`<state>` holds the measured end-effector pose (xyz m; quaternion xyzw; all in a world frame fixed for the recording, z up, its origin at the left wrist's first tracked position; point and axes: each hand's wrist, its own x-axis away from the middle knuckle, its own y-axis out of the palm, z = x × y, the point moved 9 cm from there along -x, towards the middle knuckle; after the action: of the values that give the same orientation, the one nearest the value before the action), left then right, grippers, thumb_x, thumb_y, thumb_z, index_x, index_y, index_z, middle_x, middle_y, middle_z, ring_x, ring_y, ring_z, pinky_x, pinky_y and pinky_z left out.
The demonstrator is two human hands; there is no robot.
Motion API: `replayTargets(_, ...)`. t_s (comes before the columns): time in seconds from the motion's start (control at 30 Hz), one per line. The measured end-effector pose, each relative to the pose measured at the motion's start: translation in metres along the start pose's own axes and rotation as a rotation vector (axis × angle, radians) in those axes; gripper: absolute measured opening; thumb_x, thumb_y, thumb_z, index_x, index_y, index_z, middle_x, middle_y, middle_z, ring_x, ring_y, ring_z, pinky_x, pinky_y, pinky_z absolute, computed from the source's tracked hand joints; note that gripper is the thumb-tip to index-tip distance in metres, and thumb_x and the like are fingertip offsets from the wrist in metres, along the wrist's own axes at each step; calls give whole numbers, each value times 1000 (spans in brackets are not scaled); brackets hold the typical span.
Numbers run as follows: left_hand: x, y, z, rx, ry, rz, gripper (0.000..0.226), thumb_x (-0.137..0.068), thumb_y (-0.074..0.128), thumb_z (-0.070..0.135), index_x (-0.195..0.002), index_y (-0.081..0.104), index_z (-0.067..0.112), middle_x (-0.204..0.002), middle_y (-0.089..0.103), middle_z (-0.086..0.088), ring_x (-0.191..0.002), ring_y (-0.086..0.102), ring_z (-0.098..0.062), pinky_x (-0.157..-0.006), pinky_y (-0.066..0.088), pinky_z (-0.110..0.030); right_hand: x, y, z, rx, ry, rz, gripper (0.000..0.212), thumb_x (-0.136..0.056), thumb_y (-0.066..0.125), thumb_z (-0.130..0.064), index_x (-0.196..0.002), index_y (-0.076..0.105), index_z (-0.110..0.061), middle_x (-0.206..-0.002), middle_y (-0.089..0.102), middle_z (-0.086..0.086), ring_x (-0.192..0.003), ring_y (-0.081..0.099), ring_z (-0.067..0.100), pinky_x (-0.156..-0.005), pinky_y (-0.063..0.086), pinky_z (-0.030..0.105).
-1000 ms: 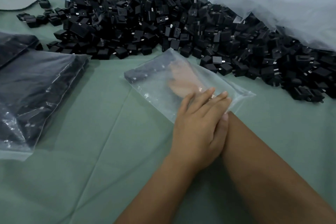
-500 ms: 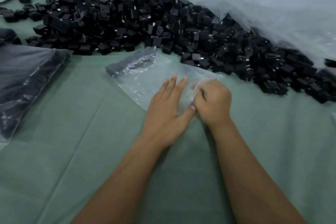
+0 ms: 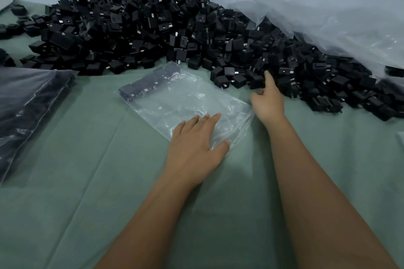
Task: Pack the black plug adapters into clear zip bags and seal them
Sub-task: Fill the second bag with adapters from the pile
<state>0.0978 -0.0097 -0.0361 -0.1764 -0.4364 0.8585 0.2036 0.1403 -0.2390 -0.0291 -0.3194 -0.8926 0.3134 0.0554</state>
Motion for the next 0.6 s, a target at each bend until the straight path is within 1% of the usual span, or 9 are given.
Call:
replayTargets(0.07,-1,1,0,-11,4,8,61,-94,45,52,-151,27,38,-161,24,9,-148,12,-10,-119,1,-31,-8,6,0,85,41,-51,75,-90,47,-19,-153,8,-34,-99,57,4,-73,54,17,-71,49,39)
replayTargets(0.1,-2,1,-1,-13,5,12,60,-94,45,51,-150,30,38,-161,24,9,-148,12,-9,-118,0,-30,-12,7,0,130,48,-49,73,-91,47,-24,-153,9,-34,-96,58,4,-76,55,19,-71,48,39)
replayTargets(0.2,-1,2,-1,-19,14,4,57,-94,46,51,-148,34,37,-161,22,9,-149,9,-8,-118,-2,-29,-15,3,2,228,33,75,57,-92,50,-33,-145,30,-29,-98,62,2,-81,59,19,-62,41,31)
replayTargets(0.27,-1,3,-2,-22,19,-2,56,-94,45,51,-148,35,37,-162,21,9,-149,8,-8,-118,-3,-28,-12,-2,4,221,10,165,43,-90,56,-33,-131,44,-28,-101,61,2,-78,57,17,-56,35,27)
replayTargets(0.33,0,3,-2,-21,24,1,55,-94,45,50,-147,37,37,-162,21,9,-149,8,-8,-117,-3,-27,-7,-5,1,188,-45,209,33,-85,61,-29,-117,50,-26,-106,53,1,-82,53,16,-56,34,24)
replayTargets(0.4,0,2,-2,-12,24,10,53,-95,47,47,-146,39,36,-161,22,9,-149,9,-8,-118,-2,-27,0,-8,-1,69,-87,216,28,-79,63,-19,-105,53,-24,-105,51,-3,-87,52,15,-62,38,21)
replayTargets(0.47,-1,0,-2,5,22,22,51,-95,49,44,-144,42,35,-160,25,8,-148,11,-9,-118,0,-28,12,-13,-1,-143,-86,220,26,-75,61,-9,-94,54,-25,-96,57,-7,-78,55,7,-64,42,18)
replayTargets(0.53,-1,-1,-2,26,16,32,49,-95,50,41,-143,45,34,-159,28,8,-148,14,-10,-119,2,-29,29,-19,-2,-328,-84,250,31,-73,59,-2,-89,51,-28,-88,59,-11,-70,55,1,-63,44,11)
replayTargets(0.6,-2,-2,-3,43,8,41,48,-94,52,39,-142,47,33,-158,30,7,-148,16,-10,-120,3,-30,46,-23,-5,-452,-87,274,36,-73,58,2,-87,49,-30,-91,61,-10,-76,61,2,-66,46,8)
